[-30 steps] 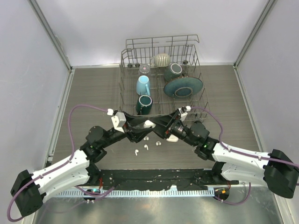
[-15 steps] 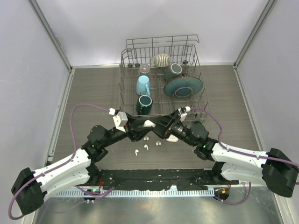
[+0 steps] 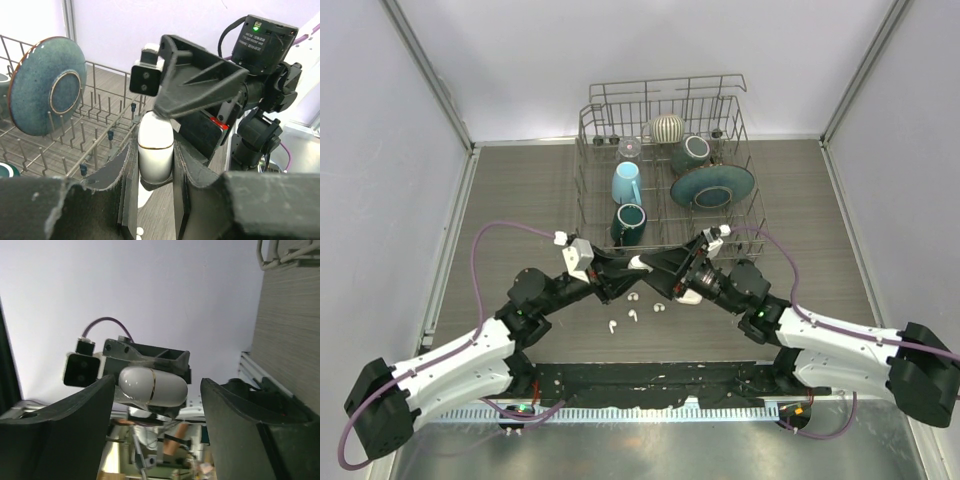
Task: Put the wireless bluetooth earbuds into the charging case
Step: Pick up the charging case at the center of the board, then open the charging case.
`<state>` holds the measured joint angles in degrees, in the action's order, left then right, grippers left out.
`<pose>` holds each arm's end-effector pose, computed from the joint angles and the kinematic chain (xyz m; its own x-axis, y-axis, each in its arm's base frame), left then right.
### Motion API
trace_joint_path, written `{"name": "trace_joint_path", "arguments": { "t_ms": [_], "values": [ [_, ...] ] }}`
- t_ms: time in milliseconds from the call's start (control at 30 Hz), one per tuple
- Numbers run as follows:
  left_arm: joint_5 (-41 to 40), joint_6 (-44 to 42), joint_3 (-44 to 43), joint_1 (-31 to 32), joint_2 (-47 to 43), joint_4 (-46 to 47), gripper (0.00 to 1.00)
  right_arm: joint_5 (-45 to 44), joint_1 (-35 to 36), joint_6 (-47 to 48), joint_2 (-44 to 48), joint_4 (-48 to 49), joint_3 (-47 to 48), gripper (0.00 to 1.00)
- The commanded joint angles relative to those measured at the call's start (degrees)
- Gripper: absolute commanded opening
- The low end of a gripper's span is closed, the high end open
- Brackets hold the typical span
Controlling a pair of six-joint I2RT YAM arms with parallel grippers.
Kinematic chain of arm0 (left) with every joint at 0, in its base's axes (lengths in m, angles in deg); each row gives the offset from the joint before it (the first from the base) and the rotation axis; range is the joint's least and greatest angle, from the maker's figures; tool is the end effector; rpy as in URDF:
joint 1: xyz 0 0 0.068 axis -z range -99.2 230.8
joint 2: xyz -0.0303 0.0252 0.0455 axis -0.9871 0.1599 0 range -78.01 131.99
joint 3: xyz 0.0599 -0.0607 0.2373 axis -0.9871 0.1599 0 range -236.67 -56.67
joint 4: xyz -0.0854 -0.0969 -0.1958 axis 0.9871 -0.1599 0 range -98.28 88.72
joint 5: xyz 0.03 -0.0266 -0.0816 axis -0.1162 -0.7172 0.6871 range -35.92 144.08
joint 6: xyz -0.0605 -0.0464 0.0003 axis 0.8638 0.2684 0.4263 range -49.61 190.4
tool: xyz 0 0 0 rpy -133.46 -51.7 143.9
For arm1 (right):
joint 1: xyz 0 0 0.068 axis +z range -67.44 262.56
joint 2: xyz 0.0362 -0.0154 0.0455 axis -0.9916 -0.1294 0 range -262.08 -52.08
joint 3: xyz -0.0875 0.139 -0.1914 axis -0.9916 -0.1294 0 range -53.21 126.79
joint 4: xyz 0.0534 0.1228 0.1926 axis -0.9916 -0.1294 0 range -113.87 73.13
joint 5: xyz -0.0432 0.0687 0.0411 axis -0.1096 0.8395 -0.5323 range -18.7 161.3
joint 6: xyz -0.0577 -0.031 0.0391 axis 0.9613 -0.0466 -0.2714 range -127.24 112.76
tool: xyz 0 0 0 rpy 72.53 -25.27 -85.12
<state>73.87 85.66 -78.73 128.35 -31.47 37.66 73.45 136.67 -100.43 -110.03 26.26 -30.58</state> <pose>0.1224 -0.1662 0.2883 -0.0784 -0.2813 -0.9564 0.9277 0.3307 -0.1733 0.1385 0.1955 0.2621 -0.8345 0.5488 0.0500 -0.0333 -0.1409 0.9895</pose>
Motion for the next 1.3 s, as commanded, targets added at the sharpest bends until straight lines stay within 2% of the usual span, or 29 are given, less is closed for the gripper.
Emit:
{"name": "trace_joint_path", "arguments": {
  "t_ms": [0, 67, 133, 200, 300, 367, 467, 800, 1267],
  "values": [
    [-3.5, 1.7, 0.7, 0.1, -1.3, 4.9, 0.0, -0.8, 0.2, 19.2, 7.8, -15.5, 6.9, 0.76],
    [-5.3, 2.4, 2.7, 0.1, -2.3, 9.8, 0.0, -5.7, 0.2, 29.7, 10.9, -27.2, 9.2, 0.79],
    [-7.2, 3.2, 6.5, 0.0, -3.0, 16.3, 0.0, -8.0, 0.2, 36.4, 14.4, -32.9, 12.0, 0.8],
    [-8.1, 2.5, 8.8, 0.1, -3.8, 18.2, 0.0, -8.5, 0.2, 44.4, 15.4, -39.5, 15.1, 0.8],
    [-6.0, 0.4, 11.8, 0.1, -3.2, 24.2, 0.0, -2.9, 0.2, 50.4, 13.1, -45.3, 19.4, 0.79],
    [-6.1, -0.4, 13.3, 0.1, -2.4, 30.2, 0.0, 0.6, 0.3, 51.1, 8.7, -47.9, 21.2, 0.8],
    [-4.4, -0.9, 12.8, 0.1, -1.7, 30.9, 0.0, 3.1, 0.4, 51.2, 4.9, -47.3, 22.5, 0.79],
    [-2.5, -1.8, 12.8, 0.1, -2.2, 31.0, 0.0, 5.2, 0.5, 50.8, 3.0, -44.8, 23.0, 0.79],
    [4.5, -0.9, 12.4, 0.1, -1.0, 30.1, 0.0, 1.9, 0.3, 49.2, 3.6, -40.5, 23.7, 0.79]
  ]
}}
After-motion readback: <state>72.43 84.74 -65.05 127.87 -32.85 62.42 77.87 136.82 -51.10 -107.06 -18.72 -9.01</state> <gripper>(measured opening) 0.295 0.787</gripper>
